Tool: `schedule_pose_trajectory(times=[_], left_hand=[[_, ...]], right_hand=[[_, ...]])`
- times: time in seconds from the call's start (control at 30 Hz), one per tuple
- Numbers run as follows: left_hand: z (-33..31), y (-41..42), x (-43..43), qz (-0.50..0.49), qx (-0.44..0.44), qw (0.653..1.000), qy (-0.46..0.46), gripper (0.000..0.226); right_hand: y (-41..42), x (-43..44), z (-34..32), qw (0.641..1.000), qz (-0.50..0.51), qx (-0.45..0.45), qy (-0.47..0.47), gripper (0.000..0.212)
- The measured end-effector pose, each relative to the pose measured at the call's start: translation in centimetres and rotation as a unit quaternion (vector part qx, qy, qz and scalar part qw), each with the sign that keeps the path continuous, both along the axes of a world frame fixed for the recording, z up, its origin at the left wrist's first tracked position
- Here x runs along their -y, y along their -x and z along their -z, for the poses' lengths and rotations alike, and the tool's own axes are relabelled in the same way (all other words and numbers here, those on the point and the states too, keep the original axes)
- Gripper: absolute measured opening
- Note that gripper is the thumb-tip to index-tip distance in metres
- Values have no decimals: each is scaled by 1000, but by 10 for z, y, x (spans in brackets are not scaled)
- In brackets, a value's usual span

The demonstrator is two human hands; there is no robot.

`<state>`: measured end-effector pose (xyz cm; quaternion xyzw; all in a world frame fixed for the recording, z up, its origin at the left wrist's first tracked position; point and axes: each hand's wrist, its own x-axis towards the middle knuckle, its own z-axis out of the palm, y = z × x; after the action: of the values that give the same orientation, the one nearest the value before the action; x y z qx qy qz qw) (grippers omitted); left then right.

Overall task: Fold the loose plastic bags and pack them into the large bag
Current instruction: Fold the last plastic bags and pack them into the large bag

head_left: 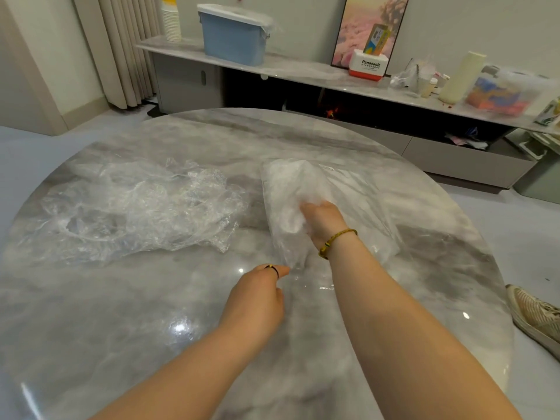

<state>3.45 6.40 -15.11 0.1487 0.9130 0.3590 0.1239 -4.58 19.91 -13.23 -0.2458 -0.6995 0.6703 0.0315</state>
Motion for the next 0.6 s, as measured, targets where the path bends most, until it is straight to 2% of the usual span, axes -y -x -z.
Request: schedule_pose_trajectory(times=[0.13,0.23,0.3,0.47,0.5,0.53,0.6], left_hand=[[1,5,3,-8,5,1000,-17,50],[2,6,6,-5,14,1000,-28,53],[1,5,5,3,15,999,-30,55],[4,6,1,15,17,999,-40,55],[5,7,0,17,19,999,-43,55],[6,7,-1,21,20,998,-47,56],[7,8,-2,40,25,997,-55,57]], right_hand=[[27,6,2,977,-24,28,-210,35],[38,5,4,951,4,53,-304,22],[44,2,4,931,19,84,-356,23],[50,-12,4,840,36,143,-523,34],[50,-14,5,838,34,147,-525,36],[51,-15,7,850,32,148,-504,39],[51,-15,9,902,42,123,-412,42]])
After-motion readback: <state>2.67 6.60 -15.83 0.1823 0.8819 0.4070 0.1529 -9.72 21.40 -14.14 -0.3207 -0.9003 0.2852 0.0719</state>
